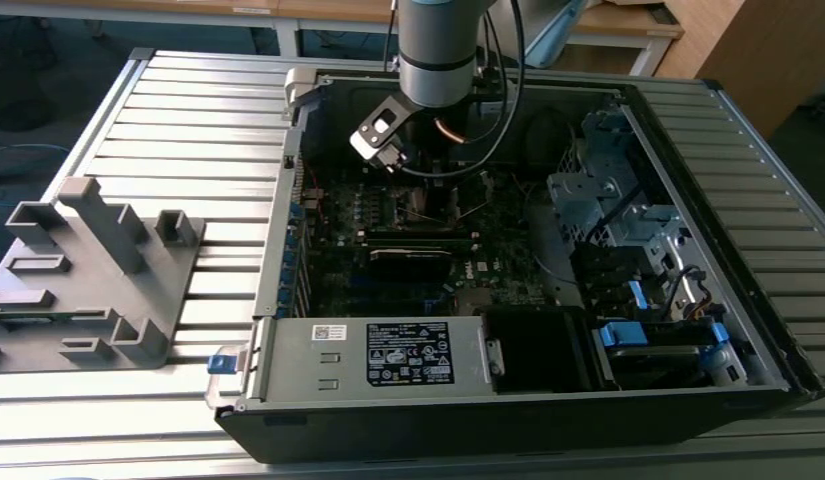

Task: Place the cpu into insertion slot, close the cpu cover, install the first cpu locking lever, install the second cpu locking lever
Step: 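Place the cpu into insertion slot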

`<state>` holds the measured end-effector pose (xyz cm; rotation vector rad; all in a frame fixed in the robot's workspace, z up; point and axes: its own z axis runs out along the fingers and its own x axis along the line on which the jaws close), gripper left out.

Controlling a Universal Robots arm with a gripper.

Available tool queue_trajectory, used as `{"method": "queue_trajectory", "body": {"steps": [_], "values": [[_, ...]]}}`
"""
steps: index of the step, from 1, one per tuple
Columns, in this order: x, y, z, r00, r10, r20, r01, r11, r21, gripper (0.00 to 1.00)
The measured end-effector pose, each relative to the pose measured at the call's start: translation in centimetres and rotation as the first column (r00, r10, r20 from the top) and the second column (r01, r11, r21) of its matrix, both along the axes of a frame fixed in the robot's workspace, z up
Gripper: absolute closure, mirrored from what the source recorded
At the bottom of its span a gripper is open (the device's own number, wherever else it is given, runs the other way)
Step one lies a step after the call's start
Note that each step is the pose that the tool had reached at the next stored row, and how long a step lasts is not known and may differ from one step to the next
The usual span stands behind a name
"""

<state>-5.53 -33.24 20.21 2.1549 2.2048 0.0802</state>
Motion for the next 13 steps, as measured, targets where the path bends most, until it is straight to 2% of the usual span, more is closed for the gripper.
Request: {"method": "queue_trajectory", "body": {"steps": [13], "values": [[-0.01,0.0,-0.32,1.0,0.0,0.0,0.0,1.0,-0.0001,0.46]]}}
